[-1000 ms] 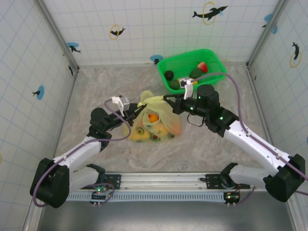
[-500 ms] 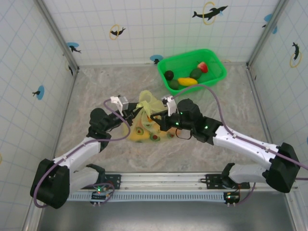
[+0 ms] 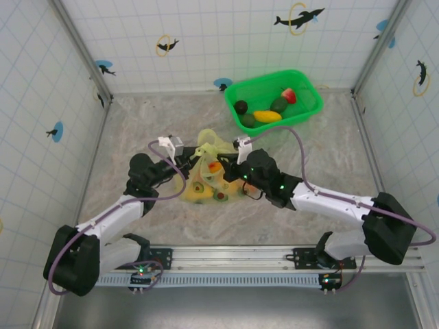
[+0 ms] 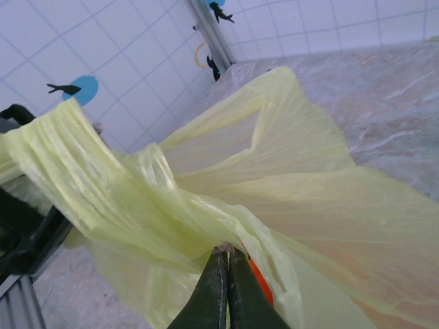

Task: Place the fake fruits into the plastic bag and tie a complex knot

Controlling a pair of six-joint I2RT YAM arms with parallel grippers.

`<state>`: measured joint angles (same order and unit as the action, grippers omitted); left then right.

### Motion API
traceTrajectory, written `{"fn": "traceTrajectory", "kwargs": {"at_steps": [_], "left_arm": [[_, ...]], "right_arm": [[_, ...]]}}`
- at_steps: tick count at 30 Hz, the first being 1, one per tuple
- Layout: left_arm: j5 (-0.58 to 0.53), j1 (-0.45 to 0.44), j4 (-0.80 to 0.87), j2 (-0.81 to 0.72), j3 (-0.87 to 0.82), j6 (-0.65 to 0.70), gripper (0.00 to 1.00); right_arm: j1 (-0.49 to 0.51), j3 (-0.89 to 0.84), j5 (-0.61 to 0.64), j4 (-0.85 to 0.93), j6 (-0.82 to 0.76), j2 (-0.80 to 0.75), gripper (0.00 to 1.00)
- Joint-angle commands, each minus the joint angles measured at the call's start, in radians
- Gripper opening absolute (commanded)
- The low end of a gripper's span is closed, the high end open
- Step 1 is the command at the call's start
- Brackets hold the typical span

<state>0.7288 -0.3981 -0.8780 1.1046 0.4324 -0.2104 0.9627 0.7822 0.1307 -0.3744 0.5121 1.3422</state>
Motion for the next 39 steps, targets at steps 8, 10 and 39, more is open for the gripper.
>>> {"fn": "traceTrajectory", "kwargs": {"at_steps": [8, 10, 39], "left_arm": [[0.034, 0.010, 0.023, 0.012, 0.043, 0.023, 0.02], [0.036, 0.010, 0.047, 0.011, 0.049, 0.039, 0.09], [0.006, 0.007, 0.086, 0.034, 0.076, 0.030, 0.39]], "right_arm": [[-0.011, -0.010, 0.096, -0.104, 0.022, 0.051, 0.00], [-0.015, -0.013, 0.093, -0.096, 0.025, 0.043, 0.00], [0.080, -0.009, 0.087, -0.173, -0.007, 0.070, 0.00]]}}
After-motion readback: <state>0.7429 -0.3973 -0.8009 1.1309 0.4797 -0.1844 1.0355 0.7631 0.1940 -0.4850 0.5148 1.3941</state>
